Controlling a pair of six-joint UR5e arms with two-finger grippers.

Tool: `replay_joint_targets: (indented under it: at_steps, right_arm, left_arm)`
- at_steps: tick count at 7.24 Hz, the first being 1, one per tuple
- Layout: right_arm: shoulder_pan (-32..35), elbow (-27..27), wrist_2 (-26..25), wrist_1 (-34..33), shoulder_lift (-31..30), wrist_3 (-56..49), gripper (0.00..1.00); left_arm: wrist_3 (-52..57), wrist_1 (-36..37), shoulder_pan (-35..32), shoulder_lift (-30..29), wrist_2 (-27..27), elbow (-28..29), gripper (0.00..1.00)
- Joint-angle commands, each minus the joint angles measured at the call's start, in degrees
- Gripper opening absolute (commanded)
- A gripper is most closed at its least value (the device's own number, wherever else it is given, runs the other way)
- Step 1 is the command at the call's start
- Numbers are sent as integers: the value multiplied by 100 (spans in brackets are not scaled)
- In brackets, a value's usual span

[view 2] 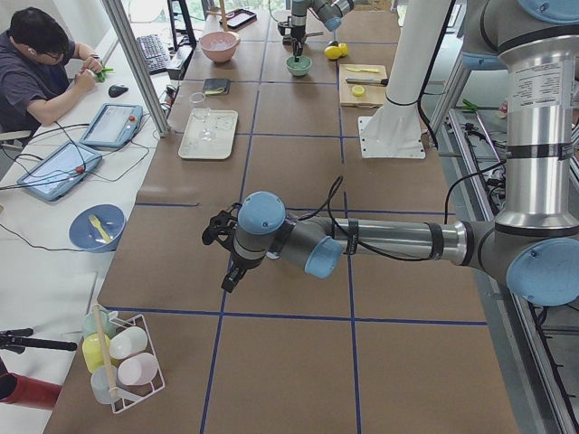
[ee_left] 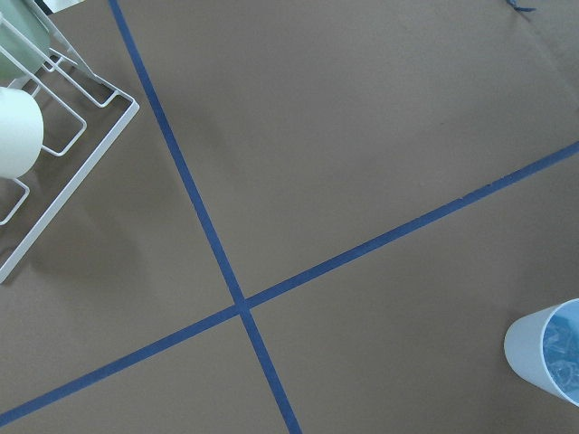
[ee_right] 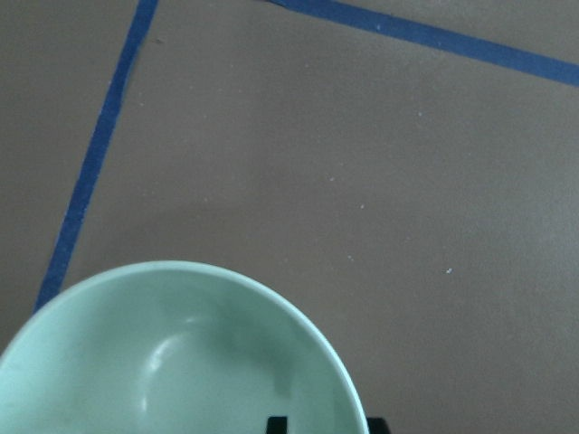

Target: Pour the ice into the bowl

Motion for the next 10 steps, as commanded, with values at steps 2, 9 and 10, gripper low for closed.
replay_joint_targets:
  at_steps: [2,9,10]
  right_arm:
    - [2,275,8,0,-17,151,0]
    - [-1042,725,-140,-1530,2570,2979,0]
    - [-1409,690,-663,-2016,3019,3243,0]
  left_arm:
    - [0,-9,0,0,-72,2,100]
    - [-9,0,0,0,-72,11,100]
    - [-9,0,0,0,-72,2,100]
